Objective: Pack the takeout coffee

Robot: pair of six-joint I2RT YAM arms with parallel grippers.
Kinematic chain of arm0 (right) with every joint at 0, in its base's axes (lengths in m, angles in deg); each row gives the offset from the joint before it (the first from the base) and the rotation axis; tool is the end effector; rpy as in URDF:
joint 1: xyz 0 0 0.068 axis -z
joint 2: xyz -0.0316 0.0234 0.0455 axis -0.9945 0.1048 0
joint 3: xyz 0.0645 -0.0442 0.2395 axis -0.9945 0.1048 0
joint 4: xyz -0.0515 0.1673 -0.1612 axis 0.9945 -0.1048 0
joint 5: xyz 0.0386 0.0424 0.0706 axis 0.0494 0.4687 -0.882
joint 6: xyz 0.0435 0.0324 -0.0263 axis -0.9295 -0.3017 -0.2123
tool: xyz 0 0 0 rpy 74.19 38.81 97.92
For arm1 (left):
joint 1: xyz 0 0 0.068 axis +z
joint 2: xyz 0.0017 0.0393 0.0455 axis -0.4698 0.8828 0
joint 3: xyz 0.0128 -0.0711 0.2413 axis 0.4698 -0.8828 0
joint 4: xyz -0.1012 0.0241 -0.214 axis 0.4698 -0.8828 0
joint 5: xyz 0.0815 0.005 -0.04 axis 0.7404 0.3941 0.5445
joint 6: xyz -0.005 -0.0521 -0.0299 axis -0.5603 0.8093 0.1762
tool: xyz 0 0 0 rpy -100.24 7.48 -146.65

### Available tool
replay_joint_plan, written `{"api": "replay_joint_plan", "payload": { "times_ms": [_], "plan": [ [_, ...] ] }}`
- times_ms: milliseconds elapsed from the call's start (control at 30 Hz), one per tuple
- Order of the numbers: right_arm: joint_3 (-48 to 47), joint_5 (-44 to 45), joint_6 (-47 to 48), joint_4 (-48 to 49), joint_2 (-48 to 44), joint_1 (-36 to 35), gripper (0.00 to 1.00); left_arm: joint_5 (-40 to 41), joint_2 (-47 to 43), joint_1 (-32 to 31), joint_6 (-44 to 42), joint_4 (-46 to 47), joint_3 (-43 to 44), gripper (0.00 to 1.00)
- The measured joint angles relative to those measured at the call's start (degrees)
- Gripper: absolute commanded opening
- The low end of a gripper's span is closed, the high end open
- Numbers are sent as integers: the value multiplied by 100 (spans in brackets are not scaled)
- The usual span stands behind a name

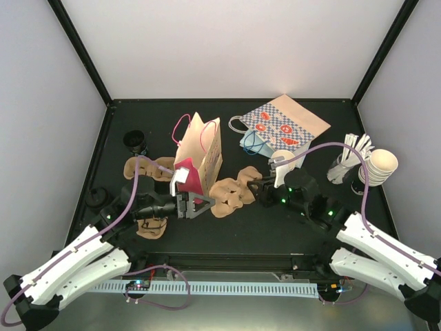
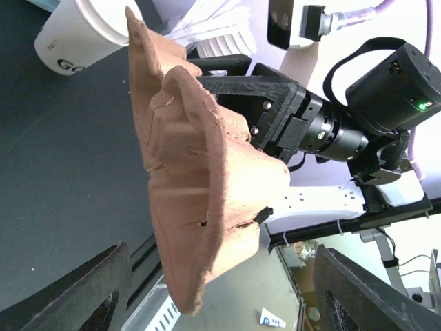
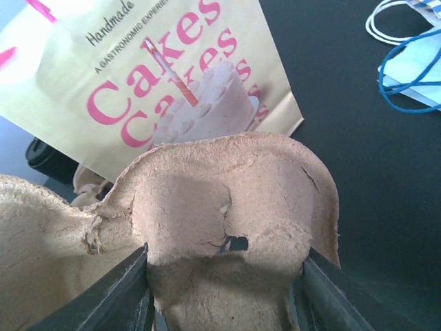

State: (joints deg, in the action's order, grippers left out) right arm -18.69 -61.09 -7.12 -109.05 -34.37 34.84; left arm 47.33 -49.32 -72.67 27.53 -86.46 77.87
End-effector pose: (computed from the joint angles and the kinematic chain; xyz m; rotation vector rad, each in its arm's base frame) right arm 0.1221 0.1383 0.2665 -0.3037 2.1424 0.8147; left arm 0.0895 -0.1202 0.2897 0.2706 2.1624 -1.5913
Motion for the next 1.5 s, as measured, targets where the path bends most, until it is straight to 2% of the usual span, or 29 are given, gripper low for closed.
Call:
{"api": "replay_joint_plan", "payload": {
  "times_ms": [233, 533, 633, 767, 867, 933, 1133, 1333, 1500],
  "plan": [
    [-72, -229, -188, 81, 4, 4, 54, -269, -20, 72, 199, 490, -208, 47],
    [-72, -332, -317, 138, 90, 4, 55, -485, 24, 79, 372, 772, -232, 3],
    [-72, -358, -330, 138, 116, 4, 59, -490, 31, 83, 385, 785, -234, 2],
    [-72, -358, -350, 131, 140, 7, 82, -490, 68, 83, 382, 772, -234, 2],
    [-74, -358, -323, 111, 203, 4, 91, -485, 72, 83, 374, 734, -234, 1],
    [-76, -348, -310, 76, 236, 7, 93, -452, 101, 83, 315, 636, -208, 2],
    [-81, -157, -179, -214, 232, 7, 96, -81, 354, 87, -297, -420, 354, 2],
    [-81, 138, -87, -540, 105, 7, 96, 94, 918, 90, -1311, -1296, 1279, 2],
    [-81, 723, -214, -905, -17, 7, 95, 503, 1676, -179, -2234, -2011, 2065, 2]
  ]
}}
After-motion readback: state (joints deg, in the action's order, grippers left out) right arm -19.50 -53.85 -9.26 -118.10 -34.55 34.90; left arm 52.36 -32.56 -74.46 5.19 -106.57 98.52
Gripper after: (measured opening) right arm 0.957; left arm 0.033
